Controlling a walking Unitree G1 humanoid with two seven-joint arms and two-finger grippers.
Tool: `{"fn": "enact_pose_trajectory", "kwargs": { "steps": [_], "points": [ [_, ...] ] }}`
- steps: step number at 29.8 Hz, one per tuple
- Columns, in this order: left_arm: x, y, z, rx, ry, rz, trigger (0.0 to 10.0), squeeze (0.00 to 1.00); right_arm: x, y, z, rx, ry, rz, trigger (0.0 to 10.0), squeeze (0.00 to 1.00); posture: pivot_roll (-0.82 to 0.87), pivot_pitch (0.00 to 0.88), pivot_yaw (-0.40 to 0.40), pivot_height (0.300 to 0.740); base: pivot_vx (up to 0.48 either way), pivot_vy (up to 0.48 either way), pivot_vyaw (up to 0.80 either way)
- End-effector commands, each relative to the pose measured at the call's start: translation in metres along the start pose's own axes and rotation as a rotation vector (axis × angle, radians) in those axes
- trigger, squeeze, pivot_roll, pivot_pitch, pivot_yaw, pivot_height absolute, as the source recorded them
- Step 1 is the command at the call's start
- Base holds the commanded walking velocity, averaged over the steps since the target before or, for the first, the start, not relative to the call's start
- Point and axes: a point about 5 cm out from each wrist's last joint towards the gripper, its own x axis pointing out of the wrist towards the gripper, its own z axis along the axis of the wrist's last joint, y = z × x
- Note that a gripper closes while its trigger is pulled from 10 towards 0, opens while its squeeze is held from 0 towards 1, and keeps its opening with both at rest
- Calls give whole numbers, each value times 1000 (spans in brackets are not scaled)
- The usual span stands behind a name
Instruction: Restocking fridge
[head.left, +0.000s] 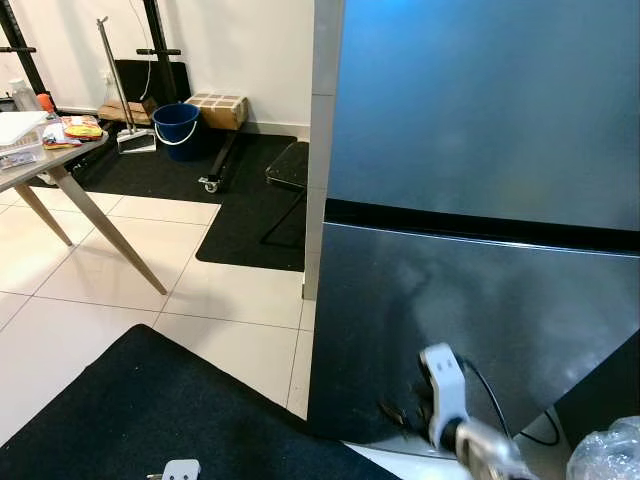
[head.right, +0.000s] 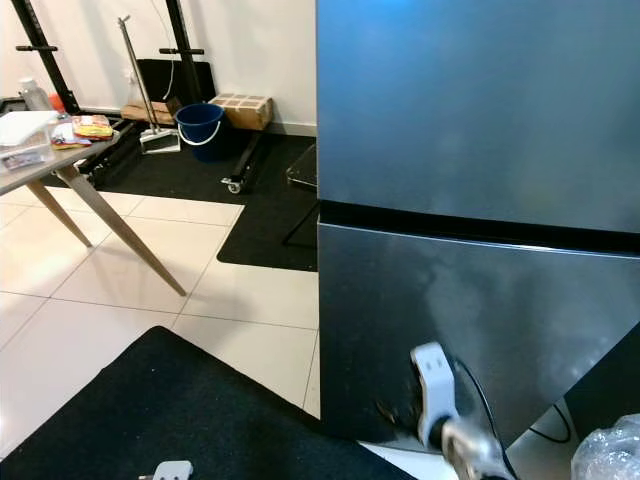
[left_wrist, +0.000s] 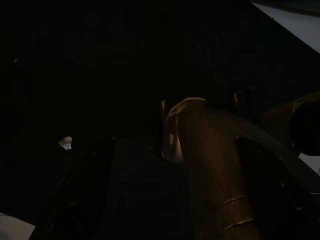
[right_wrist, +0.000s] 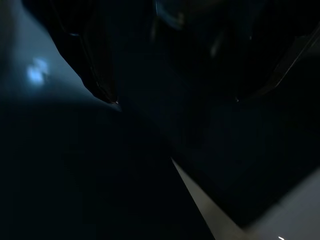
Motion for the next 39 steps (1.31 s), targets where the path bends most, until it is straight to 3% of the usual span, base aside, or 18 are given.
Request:
{"fn": "enact_pose_trajectory", "kwargs": {
  "steps": [1,7,8,15,26,30,34,39],
  "points": [
    [-1,1,-6,21,26,12,10000,0,-5,-3,-14,8,63,-56,10000,0,-59,0,-21,740,0,0,0],
    [-2,5,-7,64,50,40,10000,0,-19,-6,-50,11,204,-165,10000,0,-50,0,-16,740,0,0,0],
    [-2,9,-6,97,55,68,10000,0,-27,-5,-69,-1,281,-219,10000,0,-48,0,-9,740,0,0,0],
    [-3,20,3,69,15,143,10000,0,-35,2,-89,-26,370,-232,10000,0,-43,0,3,740,0,0,0],
    [-3,16,2,109,-13,155,10000,0,-47,-15,-94,-31,394,-343,10000,0,-40,34,-34,740,0,0,0],
    [-3,15,2,106,-23,164,10000,0,-46,-15,-93,-64,411,-335,10000,0,-63,35,-36,740,0,0,0],
    [-2,5,-5,98,1,128,10000,0,-43,-14,-90,-132,433,-292,10000,0,-86,0,-35,740,0,0,0],
    [-1,5,-3,86,2,132,10000,0,-43,-17,-86,-140,428,-298,10000,0,-73,0,-34,740,0,0,0]
  ]
}}
